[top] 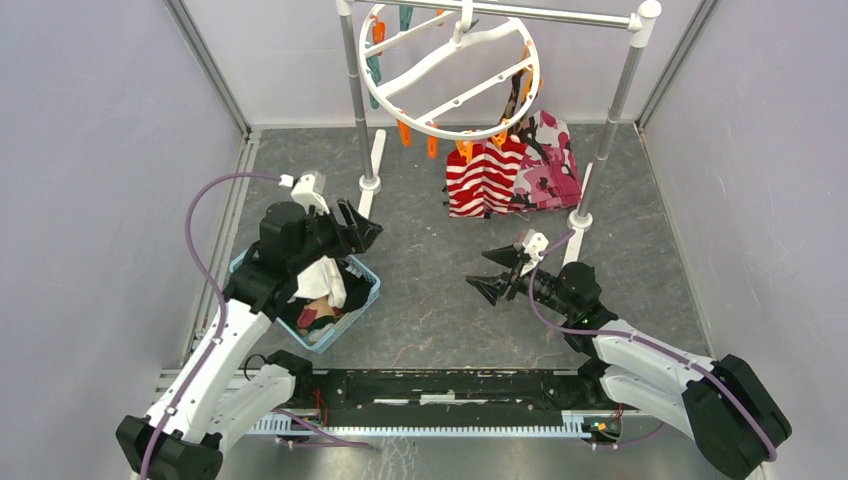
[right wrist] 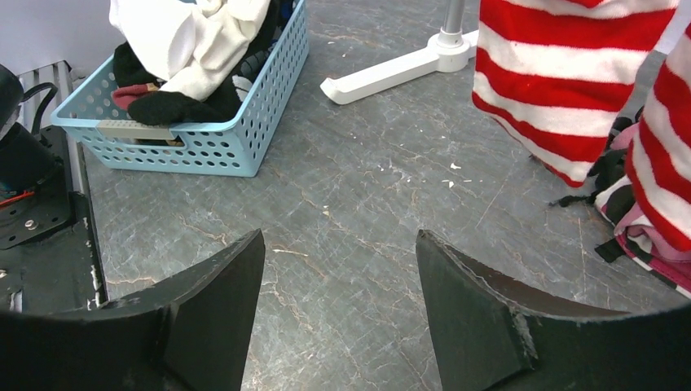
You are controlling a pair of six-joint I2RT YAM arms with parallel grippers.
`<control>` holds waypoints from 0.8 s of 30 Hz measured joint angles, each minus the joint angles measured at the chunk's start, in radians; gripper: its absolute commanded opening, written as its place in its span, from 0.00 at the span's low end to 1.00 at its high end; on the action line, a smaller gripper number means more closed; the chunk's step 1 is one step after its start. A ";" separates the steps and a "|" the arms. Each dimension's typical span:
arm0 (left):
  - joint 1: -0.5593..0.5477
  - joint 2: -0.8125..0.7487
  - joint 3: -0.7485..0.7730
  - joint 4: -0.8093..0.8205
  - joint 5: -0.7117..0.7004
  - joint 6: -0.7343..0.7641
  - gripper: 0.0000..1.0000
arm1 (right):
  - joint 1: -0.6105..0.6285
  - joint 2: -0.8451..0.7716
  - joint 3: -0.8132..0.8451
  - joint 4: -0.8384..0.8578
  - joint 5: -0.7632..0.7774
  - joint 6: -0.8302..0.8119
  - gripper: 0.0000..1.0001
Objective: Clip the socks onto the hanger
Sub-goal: Pick up the sock from the bin.
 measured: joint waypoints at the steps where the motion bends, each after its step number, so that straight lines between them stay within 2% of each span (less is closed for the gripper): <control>1: 0.000 0.006 0.027 -0.042 -0.021 0.003 0.75 | 0.000 0.006 0.000 0.001 -0.002 0.002 0.74; 3: 0.000 0.023 0.079 -0.141 -0.067 0.022 0.70 | 0.000 0.014 -0.005 0.005 -0.002 0.005 0.74; 5: 0.000 0.042 0.115 -0.223 -0.113 0.033 0.60 | 0.000 0.016 -0.009 0.006 -0.002 0.007 0.75; 8: 0.000 0.064 0.143 -0.332 -0.212 0.046 0.56 | 0.000 0.016 -0.012 0.006 -0.002 0.008 0.75; 12: 0.000 0.039 0.132 -0.436 -0.348 -0.095 0.57 | 0.000 0.013 -0.013 -0.003 0.004 0.007 0.75; 17: 0.000 0.060 0.180 -0.631 -0.518 -0.273 0.67 | 0.000 -0.004 -0.013 -0.024 0.014 0.007 0.75; 21: 0.000 0.090 0.198 -0.718 -0.596 -0.358 0.77 | 0.000 -0.013 -0.013 -0.027 0.017 0.006 0.76; 24: 0.000 0.104 0.156 -0.726 -0.626 -0.396 0.77 | 0.000 -0.019 -0.013 -0.032 0.018 0.006 0.76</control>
